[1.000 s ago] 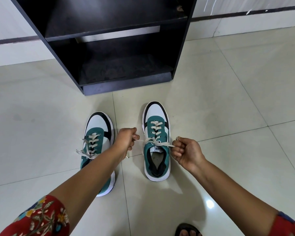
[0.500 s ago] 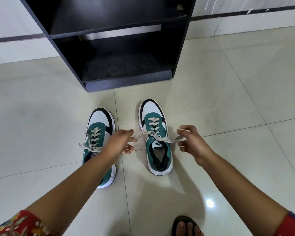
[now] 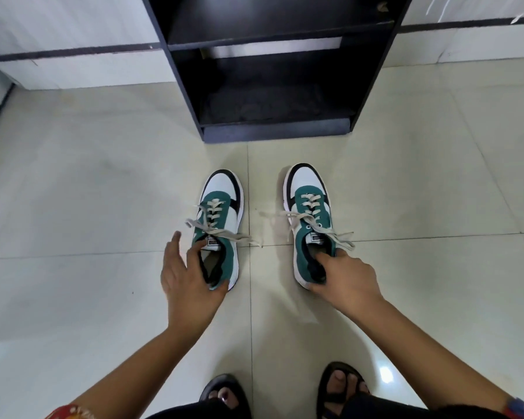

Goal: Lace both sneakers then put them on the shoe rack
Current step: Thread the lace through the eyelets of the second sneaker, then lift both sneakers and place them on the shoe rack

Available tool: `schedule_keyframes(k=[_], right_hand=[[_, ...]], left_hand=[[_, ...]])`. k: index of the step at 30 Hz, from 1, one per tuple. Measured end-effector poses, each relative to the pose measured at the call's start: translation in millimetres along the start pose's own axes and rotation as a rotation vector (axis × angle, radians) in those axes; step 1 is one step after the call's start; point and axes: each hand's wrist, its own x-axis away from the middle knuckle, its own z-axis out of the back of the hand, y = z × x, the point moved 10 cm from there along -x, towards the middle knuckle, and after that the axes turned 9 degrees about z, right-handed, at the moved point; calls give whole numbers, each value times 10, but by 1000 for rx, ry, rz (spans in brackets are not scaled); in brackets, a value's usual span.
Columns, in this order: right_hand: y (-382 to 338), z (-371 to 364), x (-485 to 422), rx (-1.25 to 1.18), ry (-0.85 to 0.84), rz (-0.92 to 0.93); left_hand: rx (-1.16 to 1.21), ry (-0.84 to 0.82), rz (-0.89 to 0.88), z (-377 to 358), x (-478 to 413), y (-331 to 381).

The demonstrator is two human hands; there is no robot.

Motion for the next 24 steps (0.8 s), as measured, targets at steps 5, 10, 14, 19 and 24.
schedule_keyframes(k=[5,10,14,19,24], right_hand=[[-30,112,-40,3,139,44],[-24,215,-86,-46,256,53],[-41,349,-96,-97,311,39],[-185,1091,104,-172,440,35],[-452,2412,597,-209,562,65]], left_hand=[[128,-219,86,-106,-42,-72],[162,-188,95,-39,-106,80],[153,-176,20,85,-147,311],[176,-140,-38,702,-210,828],[259,-98,-33,1768,-181,1430]])
